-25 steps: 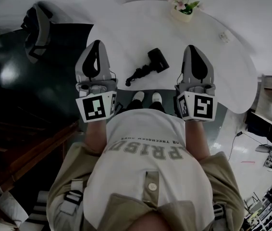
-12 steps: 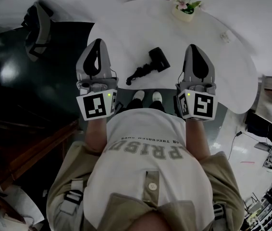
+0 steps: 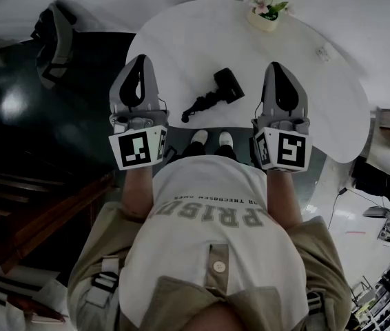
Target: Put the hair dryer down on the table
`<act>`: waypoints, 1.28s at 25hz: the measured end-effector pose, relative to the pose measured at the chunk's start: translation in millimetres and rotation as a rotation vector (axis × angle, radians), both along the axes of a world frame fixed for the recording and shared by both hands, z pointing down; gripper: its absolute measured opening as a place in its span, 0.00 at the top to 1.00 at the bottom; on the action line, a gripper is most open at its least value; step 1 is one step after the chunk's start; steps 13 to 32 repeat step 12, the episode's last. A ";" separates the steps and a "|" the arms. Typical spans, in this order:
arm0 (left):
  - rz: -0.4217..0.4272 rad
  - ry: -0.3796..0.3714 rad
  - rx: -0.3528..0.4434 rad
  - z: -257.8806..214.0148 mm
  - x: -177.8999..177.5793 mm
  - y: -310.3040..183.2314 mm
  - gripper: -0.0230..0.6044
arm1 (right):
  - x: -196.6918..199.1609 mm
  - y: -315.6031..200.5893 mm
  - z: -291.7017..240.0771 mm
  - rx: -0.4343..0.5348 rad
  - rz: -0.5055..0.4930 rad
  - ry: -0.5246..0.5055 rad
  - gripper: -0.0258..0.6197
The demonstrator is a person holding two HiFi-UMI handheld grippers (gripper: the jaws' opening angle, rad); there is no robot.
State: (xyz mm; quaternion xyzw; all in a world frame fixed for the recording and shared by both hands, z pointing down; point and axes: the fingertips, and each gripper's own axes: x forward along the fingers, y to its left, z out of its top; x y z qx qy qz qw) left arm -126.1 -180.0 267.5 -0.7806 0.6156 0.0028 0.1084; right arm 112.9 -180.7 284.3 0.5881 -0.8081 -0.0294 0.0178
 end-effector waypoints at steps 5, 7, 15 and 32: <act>-0.011 0.006 -0.003 -0.2 -5.7 -2.2 0.95 | -0.7 -1.4 -2.3 0.000 -0.003 0.000 0.96; -0.012 0.006 -0.003 0.3 -6.9 -2.3 0.95 | -0.6 -1.3 -2.8 0.004 -0.004 0.000 0.96; -0.014 0.009 -0.006 0.2 -8.6 -2.1 0.95 | -1.2 -1.5 -5.3 0.008 -0.001 0.008 0.96; -0.014 0.009 -0.006 0.2 -8.6 -2.1 0.95 | -1.2 -1.5 -5.3 0.008 -0.001 0.008 0.96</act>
